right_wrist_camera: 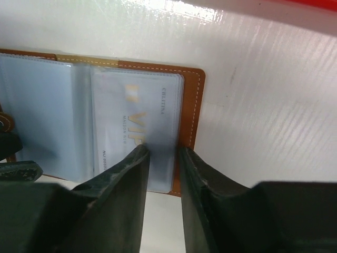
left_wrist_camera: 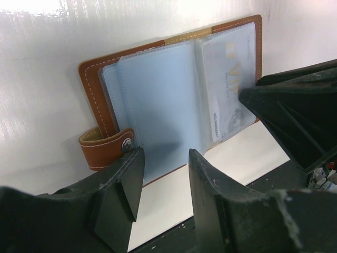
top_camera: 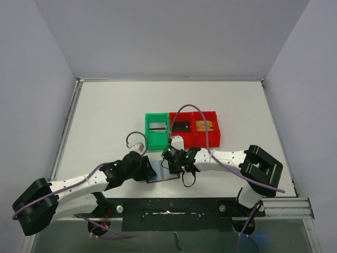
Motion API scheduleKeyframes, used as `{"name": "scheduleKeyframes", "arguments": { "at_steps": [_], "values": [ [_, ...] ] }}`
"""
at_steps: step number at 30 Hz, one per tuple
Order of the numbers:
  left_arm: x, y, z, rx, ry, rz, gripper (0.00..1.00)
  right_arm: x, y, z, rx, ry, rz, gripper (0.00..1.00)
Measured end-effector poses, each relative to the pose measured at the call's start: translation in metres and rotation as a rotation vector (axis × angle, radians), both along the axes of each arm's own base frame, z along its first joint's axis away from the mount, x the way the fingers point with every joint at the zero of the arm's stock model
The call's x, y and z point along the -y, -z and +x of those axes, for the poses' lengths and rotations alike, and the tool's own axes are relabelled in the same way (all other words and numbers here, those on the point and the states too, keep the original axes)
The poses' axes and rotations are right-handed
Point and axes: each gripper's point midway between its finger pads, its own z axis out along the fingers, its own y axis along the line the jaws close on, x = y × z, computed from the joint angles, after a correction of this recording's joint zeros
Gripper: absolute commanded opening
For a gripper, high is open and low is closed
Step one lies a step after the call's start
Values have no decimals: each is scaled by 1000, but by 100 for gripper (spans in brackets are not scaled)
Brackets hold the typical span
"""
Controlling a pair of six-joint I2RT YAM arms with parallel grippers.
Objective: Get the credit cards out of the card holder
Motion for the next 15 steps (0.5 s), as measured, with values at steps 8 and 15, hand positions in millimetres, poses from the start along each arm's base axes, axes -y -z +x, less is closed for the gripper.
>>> {"name": "scheduleKeyframes", "arguments": {
  "at_steps": [8, 15],
  "values": [
    [0, 0, 0, 2, 0, -2, 39, 9, -5, 0, 8, -2, -47, 40],
    [-4, 2, -2, 1, -3, 4, 25, -3, -10, -1, 7, -28, -5, 33]
  ]
}}
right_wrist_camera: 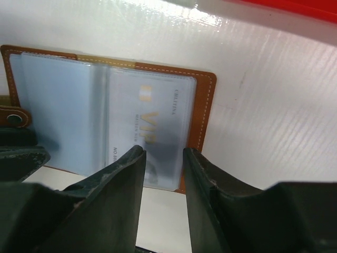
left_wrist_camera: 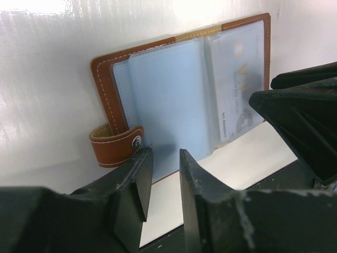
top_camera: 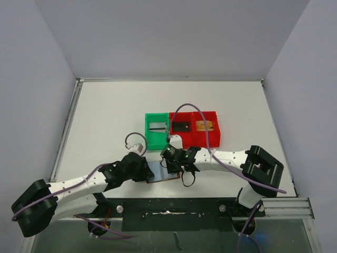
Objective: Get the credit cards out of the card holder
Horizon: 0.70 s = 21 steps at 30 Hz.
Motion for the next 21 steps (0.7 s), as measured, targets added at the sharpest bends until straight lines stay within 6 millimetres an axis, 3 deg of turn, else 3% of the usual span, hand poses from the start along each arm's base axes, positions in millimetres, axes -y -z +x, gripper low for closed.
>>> {"name": "scheduleKeyframes", "arguments": {
  "at_steps": [6, 13, 21],
  "values": [
    [-1, 2, 0, -2, 0, 9, 23, -7, 9, -1, -2, -5, -1, 30],
    [-1, 3, 0, 0, 4, 11, 21, -13, 7, 3, 3, 3, -5, 45],
    [-2, 4, 0, 1, 8, 18, 17, -7, 9, 1, 6, 13, -37, 49]
  ]
}}
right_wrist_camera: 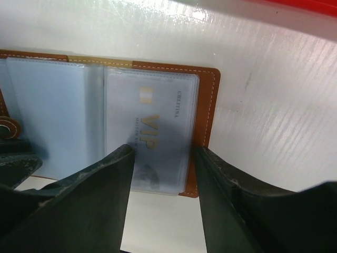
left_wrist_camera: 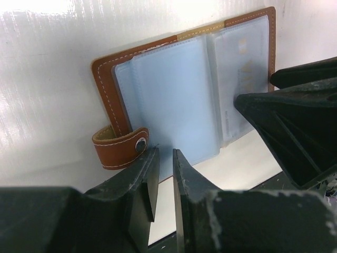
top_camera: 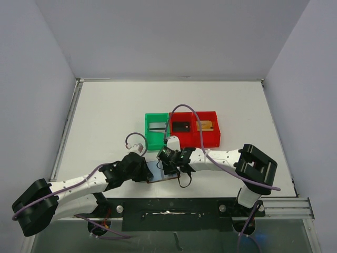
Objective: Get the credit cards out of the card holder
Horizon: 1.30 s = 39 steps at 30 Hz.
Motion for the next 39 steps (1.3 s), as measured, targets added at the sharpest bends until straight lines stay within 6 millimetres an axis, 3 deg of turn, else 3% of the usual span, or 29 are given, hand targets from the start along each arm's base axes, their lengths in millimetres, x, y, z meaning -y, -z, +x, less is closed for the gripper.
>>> {"name": "scheduleKeyframes", "arguments": {
  "at_steps": [10, 15, 26, 39],
  "values": [
    [0, 0, 0, 5, 13, 5, 15, -4, -2, -1, 17, -23, -36, 23],
    [0, 0, 0, 11, 24, 8, 14, -4, -2, -2, 19, -29, -39, 16],
    [10, 0, -5, -4, 65, -40, 13, -9, -19, -4, 34, -40, 26, 18],
    [12, -1, -9, -4, 80, -66, 13, -36, -39, -7, 23, -104, 166, 22]
  ]
}}
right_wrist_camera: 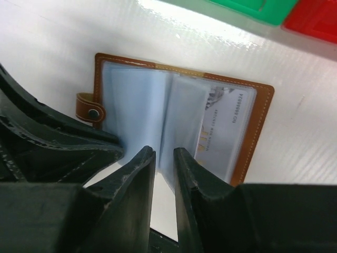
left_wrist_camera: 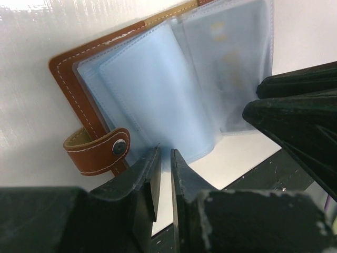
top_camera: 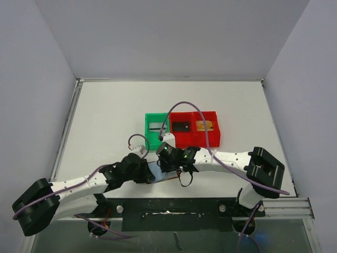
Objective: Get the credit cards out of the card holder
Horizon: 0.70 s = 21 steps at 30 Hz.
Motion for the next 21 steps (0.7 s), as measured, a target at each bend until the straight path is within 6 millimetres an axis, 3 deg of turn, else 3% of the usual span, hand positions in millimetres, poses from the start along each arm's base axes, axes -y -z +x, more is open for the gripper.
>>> {"name": "scheduleKeyframes", "arguments": {
  "at_steps": [11, 18, 21],
  "values": [
    [-9, -1, -1, 4, -43, -5, 15, -22, -6, -7, -36, -65, 89, 25],
    [-19, -2, 1, 16, -88, 18, 41, -1, 4, 2, -24, 12, 10, 41],
    [-20, -6, 5, 27, -110, 19, 46, 14, 8, 11, -15, 62, -38, 48]
  ]
}}
